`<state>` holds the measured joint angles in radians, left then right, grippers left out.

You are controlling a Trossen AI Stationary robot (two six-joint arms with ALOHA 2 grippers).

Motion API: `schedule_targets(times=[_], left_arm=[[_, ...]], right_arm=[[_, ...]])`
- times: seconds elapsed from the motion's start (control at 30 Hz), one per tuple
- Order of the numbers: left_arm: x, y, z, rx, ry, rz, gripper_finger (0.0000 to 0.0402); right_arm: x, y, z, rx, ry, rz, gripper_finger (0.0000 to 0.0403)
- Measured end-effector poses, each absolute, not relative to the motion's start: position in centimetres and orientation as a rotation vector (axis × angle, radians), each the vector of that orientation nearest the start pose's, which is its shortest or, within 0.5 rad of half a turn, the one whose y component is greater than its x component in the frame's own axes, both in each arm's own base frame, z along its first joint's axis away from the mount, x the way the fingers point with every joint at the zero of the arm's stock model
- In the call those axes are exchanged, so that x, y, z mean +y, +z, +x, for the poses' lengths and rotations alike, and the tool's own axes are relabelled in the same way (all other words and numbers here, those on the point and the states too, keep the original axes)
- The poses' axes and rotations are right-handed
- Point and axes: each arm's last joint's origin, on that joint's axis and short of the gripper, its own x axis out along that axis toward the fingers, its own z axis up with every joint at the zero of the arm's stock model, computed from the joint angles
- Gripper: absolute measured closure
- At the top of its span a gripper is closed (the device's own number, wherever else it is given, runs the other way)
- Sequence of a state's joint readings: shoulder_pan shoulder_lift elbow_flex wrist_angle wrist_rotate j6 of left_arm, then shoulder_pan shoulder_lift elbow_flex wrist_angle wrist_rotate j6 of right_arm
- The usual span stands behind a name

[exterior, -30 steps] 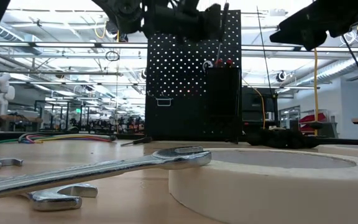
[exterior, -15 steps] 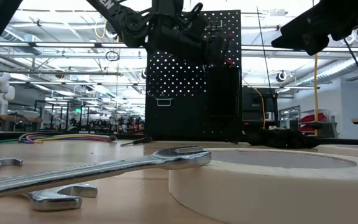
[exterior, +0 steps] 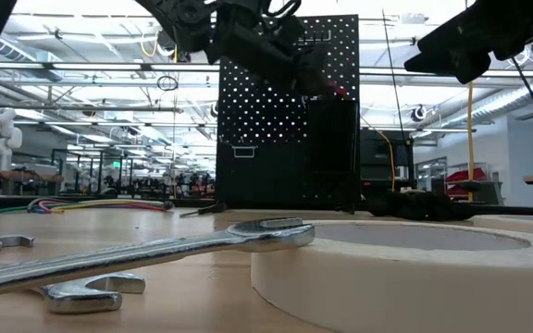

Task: Hang tools onto peg board
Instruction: Put the black nut driver into the black bin on the peg board, then hang the silver wrench on the peg board

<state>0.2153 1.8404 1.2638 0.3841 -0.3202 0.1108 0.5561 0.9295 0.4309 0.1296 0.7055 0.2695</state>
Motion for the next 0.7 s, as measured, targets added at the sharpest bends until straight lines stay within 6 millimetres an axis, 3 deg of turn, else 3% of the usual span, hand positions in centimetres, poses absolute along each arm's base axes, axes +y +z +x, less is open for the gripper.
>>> schedule_targets(times=[0.2,0.33,0.5,0.7], left_arm=[[8.7,28.8,39.1,0.240,0.499,0.122,0.0272],[6.3,31.1,36.9,0.322,0.329,0.118,0.0271],[1.5,32.4,33.8,0.484,0.024,0.062,0.0272],[-5.9,31.6,31.2,0.690,-0.203,-0.036,0.0272]], right_arm=[[8.5,22.0,17.2,0.253,-0.181,0.080,0.0161],[8.6,22.1,17.2,0.255,-0.137,0.150,0.0161],[9.4,22.0,17.8,0.260,-0.003,0.224,0.0161],[10.8,20.5,19.5,0.280,0.131,0.139,0.0161]])
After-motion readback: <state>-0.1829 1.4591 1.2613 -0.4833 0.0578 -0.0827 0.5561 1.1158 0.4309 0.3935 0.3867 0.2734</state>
